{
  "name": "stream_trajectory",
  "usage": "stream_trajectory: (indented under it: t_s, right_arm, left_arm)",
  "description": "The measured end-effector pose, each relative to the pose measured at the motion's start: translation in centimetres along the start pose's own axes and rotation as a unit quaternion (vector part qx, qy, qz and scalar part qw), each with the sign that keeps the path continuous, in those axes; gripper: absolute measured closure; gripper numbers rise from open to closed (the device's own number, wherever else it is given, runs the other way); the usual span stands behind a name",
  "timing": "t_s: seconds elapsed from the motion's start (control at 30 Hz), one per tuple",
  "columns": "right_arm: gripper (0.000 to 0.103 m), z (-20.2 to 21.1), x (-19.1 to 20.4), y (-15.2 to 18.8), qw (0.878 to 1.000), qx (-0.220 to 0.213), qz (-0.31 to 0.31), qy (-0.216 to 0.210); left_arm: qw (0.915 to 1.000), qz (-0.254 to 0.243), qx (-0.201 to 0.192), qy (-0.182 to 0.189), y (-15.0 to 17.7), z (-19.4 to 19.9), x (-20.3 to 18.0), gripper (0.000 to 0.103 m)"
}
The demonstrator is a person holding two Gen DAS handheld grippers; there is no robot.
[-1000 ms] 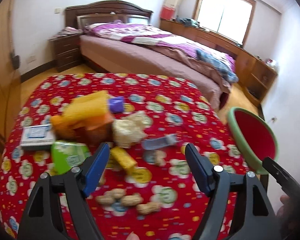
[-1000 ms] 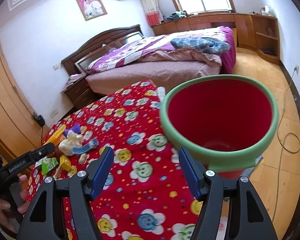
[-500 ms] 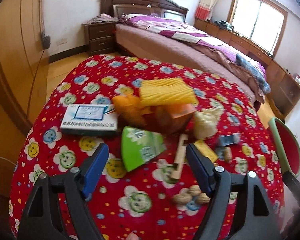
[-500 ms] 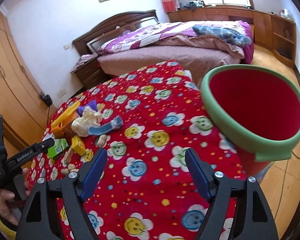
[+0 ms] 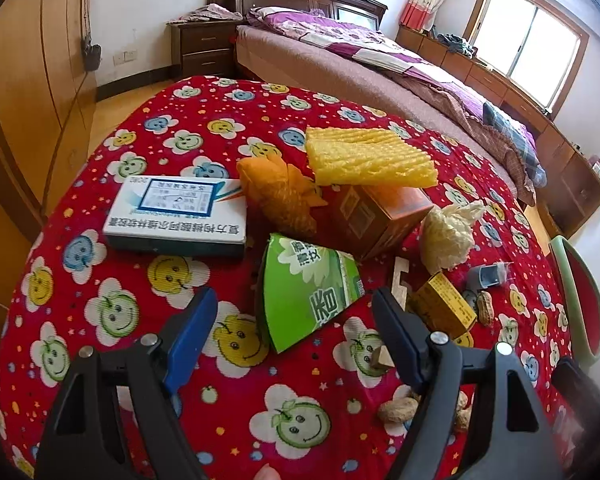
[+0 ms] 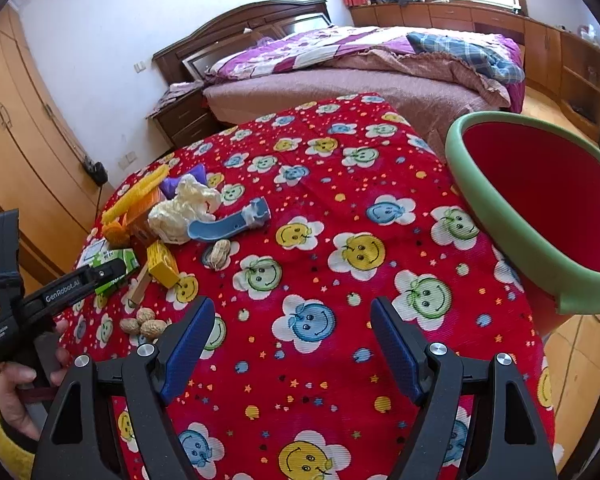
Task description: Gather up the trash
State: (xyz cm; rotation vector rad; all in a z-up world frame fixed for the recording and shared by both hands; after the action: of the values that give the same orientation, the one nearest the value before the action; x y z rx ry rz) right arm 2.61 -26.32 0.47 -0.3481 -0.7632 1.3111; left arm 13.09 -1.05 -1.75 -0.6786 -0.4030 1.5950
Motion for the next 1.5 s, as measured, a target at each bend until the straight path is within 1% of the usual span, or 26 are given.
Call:
stream_trajectory:
  t_s: [0.3,0.47,0.53,0.63,0.7,0.73,0.8,0.83,0.9,0.93,1.07,1.1,1.27,1.5]
  right_arm:
    - [0.022,-0.6,0.0,0.4,1.000,0.010,-0.005,0.004]
    - [0.022,-0.9,0.2,0.7,1.000,0.015,-0.006,0.005]
    - [0.022,-1.1,0.4,0.9,1.000,0.017,-0.006,0.004]
    - [0.022,-1.3,0.6,1.0,1.000,0.020,-0.005,0.001]
    - [0.022,-1.3,0.7,1.0,1.000,0.020,-0.004,0.001]
    - [0.022,-1.3,0.8,1.0,1.000,0.020,-0.003,0.000]
    - [0.022,-1.2,0.9,1.0,1.000,0.019,-0.002,-0.001]
    - [0.022,-1.1,0.9,1.0,1.000,0.019,-0.002,-0.001]
    - [0.022,-1.0,1.0,0.9,1.000,0.018,-0.001,-0.001]
    - [0.022,-1.0,1.1,0.9,1.000,0.017,0.000,-0.001]
    - [0.022,-1.0,1.8,0.6,1.000,0.016,0.009,-0.004]
    - [0.022,-1.1,2.0,0.5,1.000,0.016,0.011,-0.005]
    - [0.022,-1.3,3.5,0.1,0.999,0.017,0.025,-0.020]
    - [0.022,-2.4,6.6,-0.8,0.997,0.025,0.049,-0.056]
  left_arm:
    - [0.9997,-0.023,-0.001,-0.002,0.1,-1.2,-0.4,0.024]
    - [0.9999,-0.014,-0.006,0.000,-0.1,-1.4,-0.2,0.025]
    - [0.9999,-0.014,-0.007,0.001,-0.2,-1.5,-0.2,0.030]
    - [0.9998,-0.020,-0.009,-0.001,-0.2,-1.5,-0.5,0.043]
    - [0.9996,-0.026,-0.010,0.010,-0.1,-1.4,-0.7,0.058]
    - [0.9995,-0.028,-0.010,0.013,0.0,-1.3,-0.8,0.060]
    - [0.9993,-0.029,-0.011,0.022,0.1,-1.1,-1.0,0.071]
    - [0.9992,-0.028,-0.013,0.026,0.2,-0.9,-1.0,0.073]
    - [0.9988,-0.024,-0.017,0.040,0.2,-0.4,-0.9,0.082]
    - [0.9984,-0.023,-0.020,0.047,0.2,0.0,-0.9,0.084]
    - [0.9972,-0.025,-0.029,0.064,0.3,1.0,-0.9,0.097]
    - [0.9967,-0.026,-0.030,0.070,0.3,1.3,-0.9,0.099]
    - [0.9953,-0.028,-0.044,0.082,0.5,2.9,-0.6,0.099]
    - [0.9948,-0.014,-0.065,0.078,0.4,5.1,1.3,0.099]
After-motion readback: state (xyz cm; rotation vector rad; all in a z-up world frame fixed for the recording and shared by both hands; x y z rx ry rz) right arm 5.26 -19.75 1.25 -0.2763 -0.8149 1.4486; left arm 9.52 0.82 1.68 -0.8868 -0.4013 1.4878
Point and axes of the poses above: each gripper's, at about its wrist camera, not at the fingertips, and z roughly against the way its jaws point, x to its left, y to its underside, the point moved 2 cm from there along -z, roughly the way its jaws point, and after that the axes turned 1 degree about -x, right-handed, at the moved point
